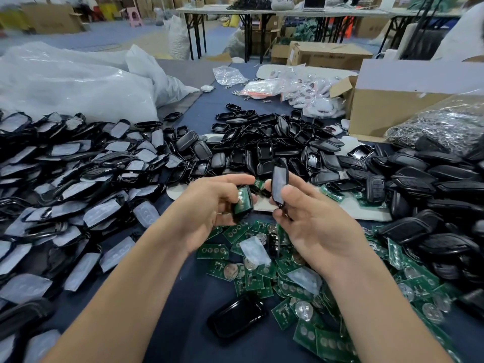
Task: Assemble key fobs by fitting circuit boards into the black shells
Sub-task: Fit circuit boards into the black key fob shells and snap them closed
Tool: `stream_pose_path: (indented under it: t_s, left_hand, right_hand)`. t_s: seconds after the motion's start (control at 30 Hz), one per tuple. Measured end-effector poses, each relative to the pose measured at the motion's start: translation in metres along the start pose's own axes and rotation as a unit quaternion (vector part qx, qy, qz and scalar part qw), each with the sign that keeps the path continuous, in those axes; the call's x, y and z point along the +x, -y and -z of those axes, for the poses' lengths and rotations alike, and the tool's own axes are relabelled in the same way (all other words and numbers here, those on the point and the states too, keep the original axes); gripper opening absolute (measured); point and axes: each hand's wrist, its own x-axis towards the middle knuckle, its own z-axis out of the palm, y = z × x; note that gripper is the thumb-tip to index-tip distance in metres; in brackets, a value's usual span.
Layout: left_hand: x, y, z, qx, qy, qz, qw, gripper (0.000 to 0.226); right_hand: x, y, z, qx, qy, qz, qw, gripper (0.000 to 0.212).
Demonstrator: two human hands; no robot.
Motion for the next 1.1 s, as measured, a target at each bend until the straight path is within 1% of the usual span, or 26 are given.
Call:
stream_pose_path:
  t_s: [0.1, 0.17, 0.23, 0.33, 0.4, 0.47, 0.53, 0.6, 0.7, 0.77, 0.87, 0.93, 0.97, 1.03, 1.1]
  left_hand:
    - [-0.003, -0.002, -0.002, -0.010, 0.017, 0.007, 1.000, 0.046]
    - [-0.003, -0.002, -0.003, 0.002, 0.024, 0.006, 1.000, 0.040]
    - [-0.002, 0.000, -0.005, 0.027, 0.005, -0.002, 1.000, 0.032]
    - [-0.001, 0.001, -0.005, 0.024, -0.046, -0.004, 0.999, 0.025]
    - [0.001, 0.002, -0.006, 0.033, -0.066, 0.004, 0.997, 0.026]
    - [0.002, 0.002, -0.008, 0.046, -0.072, 0.009, 0.996, 0.027]
    - [0.001, 0.002, -0.013, 0.066, -0.071, 0.010, 0.995, 0.027]
    - [0.001, 0.004, -0.015, 0.090, -0.064, -0.007, 0.994, 0.023]
    - [0.000, 0.008, -0.015, 0.097, -0.041, -0.065, 0.992, 0.013]
    - [0.001, 0.009, -0.014, 0.098, -0.039, -0.088, 0.991, 0.008]
    - [0.002, 0.010, -0.013, 0.108, -0.075, -0.098, 0.987, 0.003]
    - [0.003, 0.010, -0.013, 0.120, -0.101, -0.107, 0.982, 0.008]
    - [0.003, 0.010, -0.013, 0.132, -0.118, -0.114, 0.978, 0.011]
    - [0.003, 0.011, -0.014, 0.154, -0.138, -0.129, 0.970, 0.013]
    - [0.003, 0.010, -0.014, 0.161, -0.131, -0.131, 0.969, 0.013]
  right_hand:
    - [-0.003, 0.001, 0.004, 0.030, 0.054, -0.040, 0.997, 0.058]
    - [-0.005, 0.001, 0.005, 0.013, 0.087, -0.064, 0.994, 0.060]
    - [-0.007, 0.000, 0.004, 0.002, 0.098, -0.073, 0.993, 0.061]
    - [-0.007, 0.001, 0.003, -0.010, 0.076, -0.045, 0.996, 0.051]
    - [-0.006, 0.002, 0.003, 0.001, 0.038, -0.012, 0.999, 0.042]
    - [-0.005, 0.002, 0.003, -0.003, -0.004, 0.023, 1.000, 0.038]
    - [-0.004, -0.001, 0.001, -0.040, -0.040, 0.057, 0.997, 0.040]
    - [-0.004, -0.004, -0.002, -0.095, -0.060, 0.090, 0.990, 0.043]
    - [-0.004, -0.008, -0.005, -0.155, -0.060, 0.120, 0.979, 0.047]
    - [-0.004, -0.010, -0.006, -0.169, -0.049, 0.124, 0.977, 0.049]
    - [-0.004, -0.012, -0.007, -0.186, -0.044, 0.116, 0.975, 0.050]
    - [-0.005, -0.012, -0.007, -0.191, -0.044, 0.103, 0.975, 0.047]
    - [-0.005, -0.011, -0.007, -0.180, -0.038, 0.091, 0.979, 0.044]
    - [-0.006, -0.009, -0.007, -0.129, -0.017, 0.053, 0.990, 0.030]
    - [-0.006, -0.006, -0.006, -0.075, -0.007, 0.019, 0.997, 0.017]
